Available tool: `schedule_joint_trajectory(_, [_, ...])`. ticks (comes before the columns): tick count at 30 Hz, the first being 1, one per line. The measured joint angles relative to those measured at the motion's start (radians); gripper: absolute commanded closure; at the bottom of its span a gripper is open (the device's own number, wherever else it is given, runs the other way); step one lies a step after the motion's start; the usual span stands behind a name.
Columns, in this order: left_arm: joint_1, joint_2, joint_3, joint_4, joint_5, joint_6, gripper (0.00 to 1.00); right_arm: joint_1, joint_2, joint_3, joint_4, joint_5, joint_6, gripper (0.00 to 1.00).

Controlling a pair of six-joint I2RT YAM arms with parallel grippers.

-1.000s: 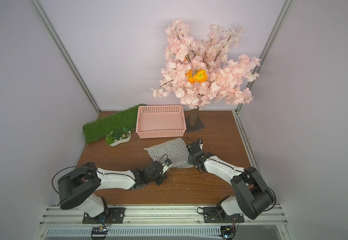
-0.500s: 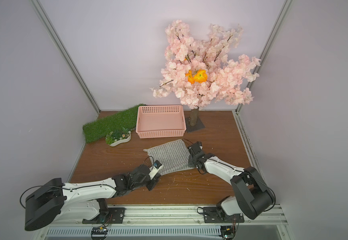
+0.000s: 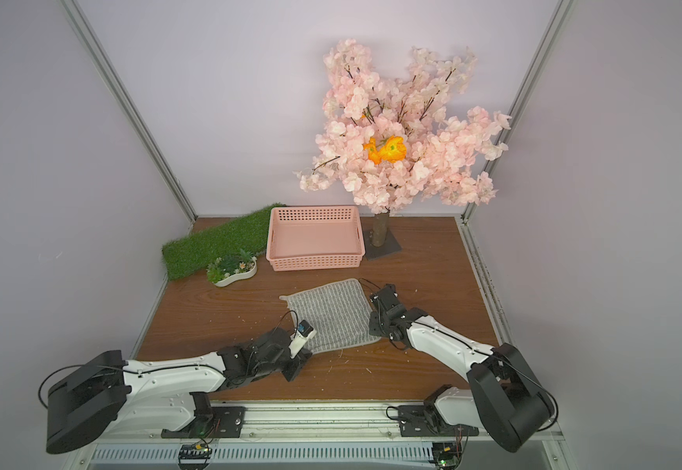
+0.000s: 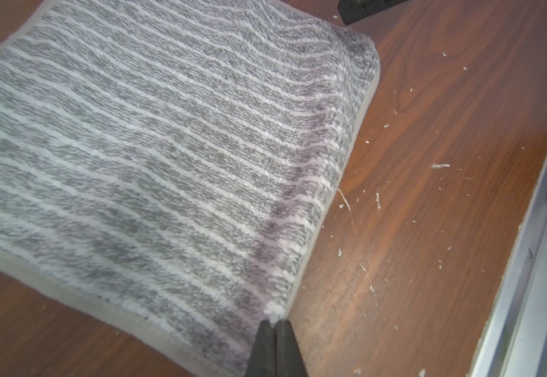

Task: Fold the square dishcloth
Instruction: Flatten out the cleaning item at the center of the board, then fold the cleaning item at the center of the board.

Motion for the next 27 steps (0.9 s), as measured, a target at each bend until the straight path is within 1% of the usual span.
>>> schedule_joint_trajectory(1, [0.0,0.0,0.0,0.0,0.001,-0.004,0.69,0.0,0.006,0.019,-0.002,0.001,-0.008,0.61])
schedule_joint_trajectory(2, [0.0,0.0,0.0,-0.002,0.001,-0.008,0.59,0.0,0.016,0.043,0.0,0.002,-0.018,0.61])
schedule_joint_trajectory(4, [0.0,-0.006,0.001,-0.013,-0.005,-0.018,0.49,0.0,0.044,0.105,0.017,0.008,-0.047,0.61])
schedule_joint_trajectory(7, [0.0,-0.025,0.014,-0.034,-0.042,-0.051,0.48,0.0,0.094,0.184,0.058,0.016,-0.095,0.61])
schedule_joint_trajectory(10, [0.001,-0.042,0.068,-0.063,-0.124,-0.099,0.47,0.0,0.161,0.248,0.106,0.026,-0.146,0.6])
schedule_joint_trajectory(12, [0.019,-0.048,0.111,-0.069,-0.17,-0.137,0.46,0.0,0.211,0.283,0.137,0.039,-0.183,0.59])
schedule_joint_trajectory(15, [0.108,-0.048,0.168,-0.066,-0.211,-0.207,0.45,0.0,0.272,0.315,0.179,0.061,-0.24,0.59])
schedule_joint_trajectory(16, [0.144,-0.046,0.181,-0.066,-0.222,-0.229,0.42,0.0,0.29,0.323,0.192,0.066,-0.258,0.6])
schedule_joint_trajectory(17, [0.181,-0.041,0.193,-0.066,-0.233,-0.253,0.41,0.0,0.305,0.332,0.203,0.07,-0.273,0.6])
schedule_joint_trajectory(20, [0.276,-0.008,0.228,-0.08,-0.257,-0.323,0.41,-0.006,0.361,0.368,0.235,0.069,-0.313,0.6])
schedule_joint_trajectory(24, [0.348,0.064,0.284,-0.118,-0.288,-0.377,0.39,-0.018,0.427,0.409,0.276,0.05,-0.337,0.6])
schedule_joint_trajectory(27, [0.394,0.132,0.323,-0.131,-0.288,-0.399,0.39,-0.024,0.469,0.431,0.294,0.031,-0.343,0.6])
